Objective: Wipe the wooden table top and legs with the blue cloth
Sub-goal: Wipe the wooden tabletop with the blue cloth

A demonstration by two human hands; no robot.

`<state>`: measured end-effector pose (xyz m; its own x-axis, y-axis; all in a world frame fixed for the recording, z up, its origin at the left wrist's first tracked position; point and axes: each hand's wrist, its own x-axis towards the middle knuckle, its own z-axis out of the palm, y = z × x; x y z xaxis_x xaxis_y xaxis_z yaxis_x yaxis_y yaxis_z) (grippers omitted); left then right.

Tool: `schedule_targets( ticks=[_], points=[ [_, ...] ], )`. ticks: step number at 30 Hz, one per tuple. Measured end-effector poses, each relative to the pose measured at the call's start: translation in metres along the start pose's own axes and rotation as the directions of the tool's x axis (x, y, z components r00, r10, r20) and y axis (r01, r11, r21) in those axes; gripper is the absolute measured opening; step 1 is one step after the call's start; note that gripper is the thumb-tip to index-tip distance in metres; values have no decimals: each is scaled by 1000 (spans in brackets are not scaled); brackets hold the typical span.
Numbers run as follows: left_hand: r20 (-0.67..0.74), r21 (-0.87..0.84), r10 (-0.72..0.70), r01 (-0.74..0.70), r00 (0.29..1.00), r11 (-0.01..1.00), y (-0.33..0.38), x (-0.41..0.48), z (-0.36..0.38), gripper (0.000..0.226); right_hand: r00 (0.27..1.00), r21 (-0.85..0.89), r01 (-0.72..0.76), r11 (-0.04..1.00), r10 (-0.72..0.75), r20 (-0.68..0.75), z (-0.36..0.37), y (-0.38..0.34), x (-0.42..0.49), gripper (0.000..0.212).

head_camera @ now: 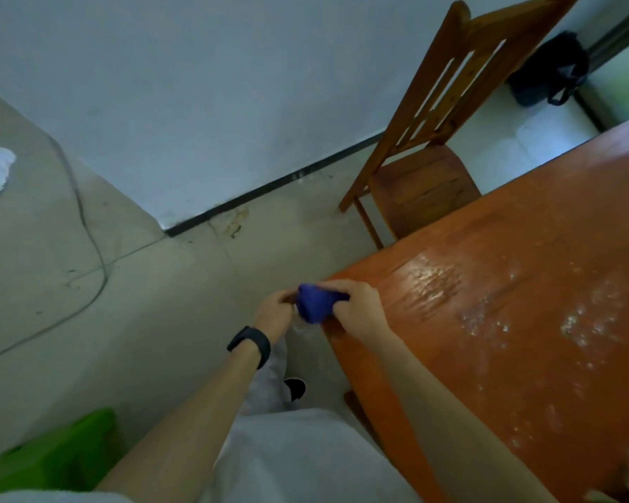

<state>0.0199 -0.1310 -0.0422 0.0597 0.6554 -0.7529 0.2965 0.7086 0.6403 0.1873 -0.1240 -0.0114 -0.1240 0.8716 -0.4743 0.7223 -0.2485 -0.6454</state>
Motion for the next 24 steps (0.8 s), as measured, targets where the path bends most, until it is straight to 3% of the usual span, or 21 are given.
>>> schedule_targets(
  ticks=[3,5,8,9,10,12,14,17,19,21,24],
  points=[
    [12,6,21,-21,1000,1000,0,1,1,47,952,-92,-146,985,114,-285,-11,-1,11,65],
    [-22,66,40,-39,999,997,-3,5,0,50,933,-152,-164,975,103,-345,8,3,-13,65],
    [-28,159,116,-110,993,981,-6,4,1,45,997,-119,25,993,-33,-71,30,10,-58,56],
    [-20,293,169,-156,985,943,-4,2,1,41,999,-35,35,999,-35,-3,25,18,-64,55],
    [3,485,246,-217,969,847,-1,0,3,42,1000,85,-6,996,6,2,9,24,-65,55],
    [145,786,393,-347,908,512,4,-1,11,52,983,250,-89,964,125,-133,-33,43,-45,56],
    [318,856,363,-430,876,288,2,0,26,58,919,150,-134,979,180,-350,-79,68,-16,55],
    [367,885,260,-421,893,199,2,-2,37,61,814,-68,-381,922,300,-498,-122,109,16,60],
    [388,904,243,-418,889,88,4,-5,34,63,763,-78,-466,881,356,-540,-111,122,19,61],
    [401,910,183,-413,898,30,12,-5,31,67,762,-144,-408,902,249,-598,-70,112,1,61],
    [418,907,131,-421,899,-4,25,-7,27,77,871,-225,-146,963,17,-492,12,76,-56,60]
  ],
)
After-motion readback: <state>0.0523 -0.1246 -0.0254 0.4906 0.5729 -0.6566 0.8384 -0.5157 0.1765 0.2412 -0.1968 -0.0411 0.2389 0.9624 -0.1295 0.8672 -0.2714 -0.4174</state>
